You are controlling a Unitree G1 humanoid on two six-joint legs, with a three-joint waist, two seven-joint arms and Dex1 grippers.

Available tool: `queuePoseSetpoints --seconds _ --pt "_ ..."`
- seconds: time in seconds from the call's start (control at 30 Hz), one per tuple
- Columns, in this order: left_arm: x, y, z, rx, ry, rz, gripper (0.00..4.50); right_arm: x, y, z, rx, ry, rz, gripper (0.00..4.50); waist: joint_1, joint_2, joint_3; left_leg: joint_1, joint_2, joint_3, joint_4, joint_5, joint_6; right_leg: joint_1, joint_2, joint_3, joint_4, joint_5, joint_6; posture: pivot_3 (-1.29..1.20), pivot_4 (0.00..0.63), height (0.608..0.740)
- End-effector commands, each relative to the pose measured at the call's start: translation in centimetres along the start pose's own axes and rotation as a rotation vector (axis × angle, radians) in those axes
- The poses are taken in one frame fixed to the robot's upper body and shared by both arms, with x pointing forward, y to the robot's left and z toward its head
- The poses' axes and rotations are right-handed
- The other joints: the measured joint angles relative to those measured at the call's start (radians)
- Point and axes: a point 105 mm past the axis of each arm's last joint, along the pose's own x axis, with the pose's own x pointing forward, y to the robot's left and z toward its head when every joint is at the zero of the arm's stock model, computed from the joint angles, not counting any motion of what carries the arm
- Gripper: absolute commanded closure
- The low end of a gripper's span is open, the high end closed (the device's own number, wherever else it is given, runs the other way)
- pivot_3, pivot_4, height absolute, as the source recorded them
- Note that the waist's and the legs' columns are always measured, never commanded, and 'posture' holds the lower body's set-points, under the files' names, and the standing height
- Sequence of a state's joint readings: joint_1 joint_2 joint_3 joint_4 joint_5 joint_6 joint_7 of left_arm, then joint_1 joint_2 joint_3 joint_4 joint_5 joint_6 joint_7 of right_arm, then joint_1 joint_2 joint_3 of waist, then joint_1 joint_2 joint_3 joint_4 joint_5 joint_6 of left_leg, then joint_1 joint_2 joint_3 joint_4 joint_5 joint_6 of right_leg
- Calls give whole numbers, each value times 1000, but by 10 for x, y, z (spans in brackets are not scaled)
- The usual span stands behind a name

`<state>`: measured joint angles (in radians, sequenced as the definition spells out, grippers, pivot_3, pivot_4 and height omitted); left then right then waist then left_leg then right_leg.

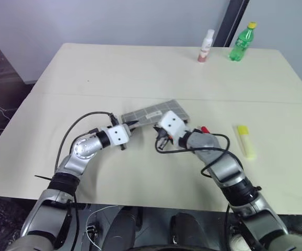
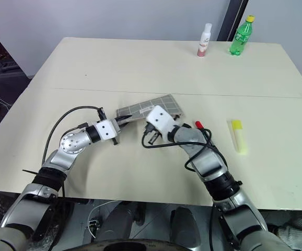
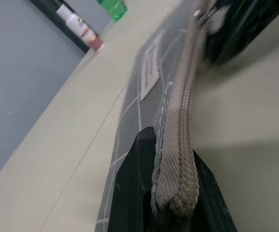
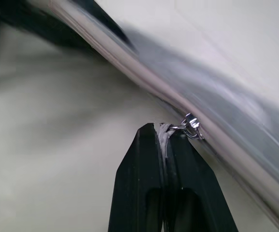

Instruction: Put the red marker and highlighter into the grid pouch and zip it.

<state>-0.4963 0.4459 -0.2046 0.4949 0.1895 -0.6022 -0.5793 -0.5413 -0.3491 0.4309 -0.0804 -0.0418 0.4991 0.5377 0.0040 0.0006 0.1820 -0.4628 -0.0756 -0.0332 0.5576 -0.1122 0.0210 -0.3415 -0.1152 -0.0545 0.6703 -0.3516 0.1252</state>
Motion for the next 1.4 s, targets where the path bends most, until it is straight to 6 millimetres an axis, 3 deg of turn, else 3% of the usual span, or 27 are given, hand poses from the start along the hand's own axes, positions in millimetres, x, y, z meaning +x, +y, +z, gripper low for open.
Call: queuePoseSetpoints --seconds 0.03,0.23,0.4,0.5,0.63,0.73,0.9,1.03,1.3,1.4 --pt "5 -1 11 39 -38 -12 4500 11 17 19 -153 -69 128 4446 1 0 0 0 0 0 0 0 0 0 0 0 0 0 0 0 150 740" --pt "14 7 14 50 -45 12 4500 18 29 22 -368 -96 248 4446 3 0 0 0 0 0 1 0 0 0 1 0 0 0 0 0 150 740" --pt "16 7 15 59 -46 12 4500 16 26 28 -321 -140 231 4446 1 0 0 0 0 0 1 0 -1 0 1 0 1 0 0 0 150 740" --pt "14 9 14 55 -40 30 4500 -5 14 21 -336 -148 195 3550 6 0 0 0 0 0 1 0 -1 0 2 0 1 0 0 0 150 740" --pt "10 13 10 55 -25 44 4500 -42 0 1 -291 -107 135 1442 13 0 0 -1 -1 0 1 0 -1 0 0 0 0 0 0 0 150 740" --pt "6 16 6 56 -13 58 4500 -75 2 -5 -143 -141 92 33 10 0 0 0 -1 0 1 0 -1 1 -1 0 0 0 0 0 150 740" --pt "5 19 5 43 -18 73 4500 -118 -14 4 108 -277 -163 33 6 0 0 0 1 0 -1 0 -1 0 -1 1 0 0 0 0 150 740" --pt "6 22 4 32 -20 84 4500 -144 -45 -11 160 -230 -468 33 10 0 0 0 1 0 -1 0 -1 1 -2 1 -1 0 0 0 150 740" --pt "10 23 7 23 -43 58 4500 -200 -89 -76 280 70 -908 33 11 0 0 0 1 1 -3 0 -1 0 -2 1 -3 0 0 0 150 740" --pt "11 22 7 7 -47 58 4500 -216 -86 -104 352 212 -910 33 12 0 0 0 1 1 -3 0 -1 0 -2 1 -3 0 0 0 150 740"
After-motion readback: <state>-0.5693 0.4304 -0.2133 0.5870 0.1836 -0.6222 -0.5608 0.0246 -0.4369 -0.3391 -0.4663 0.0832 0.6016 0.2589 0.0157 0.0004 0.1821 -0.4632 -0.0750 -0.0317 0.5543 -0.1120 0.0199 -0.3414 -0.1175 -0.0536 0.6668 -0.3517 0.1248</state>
